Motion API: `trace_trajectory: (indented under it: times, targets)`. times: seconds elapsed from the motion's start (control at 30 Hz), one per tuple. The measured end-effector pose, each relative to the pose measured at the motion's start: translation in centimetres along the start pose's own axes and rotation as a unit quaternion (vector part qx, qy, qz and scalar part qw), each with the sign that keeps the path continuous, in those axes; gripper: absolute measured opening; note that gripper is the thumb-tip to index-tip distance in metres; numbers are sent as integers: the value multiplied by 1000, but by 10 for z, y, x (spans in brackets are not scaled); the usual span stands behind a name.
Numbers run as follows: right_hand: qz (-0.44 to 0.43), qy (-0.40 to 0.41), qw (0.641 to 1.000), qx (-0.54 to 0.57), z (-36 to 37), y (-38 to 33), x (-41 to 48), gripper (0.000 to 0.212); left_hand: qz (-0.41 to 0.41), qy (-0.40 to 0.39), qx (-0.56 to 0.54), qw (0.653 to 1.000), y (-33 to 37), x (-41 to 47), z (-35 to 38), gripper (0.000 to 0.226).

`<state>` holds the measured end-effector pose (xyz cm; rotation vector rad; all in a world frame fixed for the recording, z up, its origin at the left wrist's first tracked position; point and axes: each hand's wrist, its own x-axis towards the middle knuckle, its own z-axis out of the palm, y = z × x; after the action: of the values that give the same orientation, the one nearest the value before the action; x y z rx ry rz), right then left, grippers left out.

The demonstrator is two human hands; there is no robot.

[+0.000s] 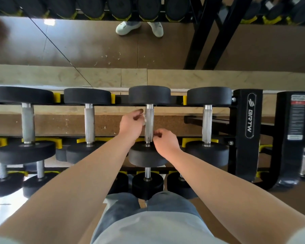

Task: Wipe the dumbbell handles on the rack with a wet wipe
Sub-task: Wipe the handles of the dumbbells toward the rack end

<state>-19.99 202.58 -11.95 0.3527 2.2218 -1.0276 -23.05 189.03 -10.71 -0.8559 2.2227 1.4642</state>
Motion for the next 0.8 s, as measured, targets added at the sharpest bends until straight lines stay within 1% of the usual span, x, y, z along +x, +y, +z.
trace_trajectory:
  times: [0.07,0.1,0.13,0.2,0.23,0.27,0.3,0.33,0.4,0.43,0.47,0.5,0.53,0.57,0.6,0.63,0.67,0.7,0.73,0.77,0.8]
  targets:
    - [1,-1,1000,0,0,0,0,24,11,-34,33,999,-5,3,-1,35]
    - [2,-1,1000,0,1,0,1,23,9,-64,71,995,-9,1,-5,31]
    - [2,0,1000,-2,1,0,1,21,4,-100,136,986,-15,0,-9,25]
    - [2,-1,1000,-11,0,-1,0,21,15,-169,288,943,-26,-1,-12,18]
    - [2,-3,1000,-16,0,-2,0,22,22,-188,328,926,-28,-1,-12,21]
    - [1,-4,1000,-17,0,-2,1,23,21,-197,335,921,-27,0,-12,25]
    - [3,-6,1000,-17,-1,-3,1,23,12,-200,314,928,-23,3,-11,29]
    - [5,-8,1000,-15,-2,-3,1,22,-12,-195,263,945,-19,7,-10,30]
    - [11,-14,1000,-12,-2,-3,2,21,-77,-148,76,983,-5,16,-7,25]
    - [13,-16,1000,-10,-2,-2,2,21,-96,-118,-30,988,4,19,-5,25]
    - [13,-16,1000,-9,-3,-2,3,20,-105,-90,-114,984,12,24,-4,27]
    - [12,-15,1000,-9,-3,-1,3,19,-107,-74,-168,977,16,29,-2,27]
    - [11,-16,1000,-8,-3,0,3,18,-104,-77,-179,975,15,34,-1,26]
    - [11,-18,1000,-7,-3,0,3,18,-98,-96,-162,977,12,34,-2,26]
    - [10,-20,1000,-6,-3,1,3,17,-90,-123,-116,982,7,33,-4,28]
    - [9,-19,1000,-6,-3,1,4,18,-81,-152,-44,984,0,32,-7,29]
    - [8,-16,1000,-7,-2,1,4,19,-65,-186,62,978,-7,30,-11,31]
    - [8,-13,1000,-9,-2,1,5,20,-38,-226,185,956,-13,29,-14,32]
    - [9,-11,1000,-10,-2,0,5,21,-13,-260,290,921,-14,24,-14,31]
    - [11,-10,1000,-10,-2,0,5,21,3,-271,341,900,-16,21,-14,29]
    - [13,-10,1000,-8,-2,0,5,22,-1,-268,342,901,-18,19,-13,30]
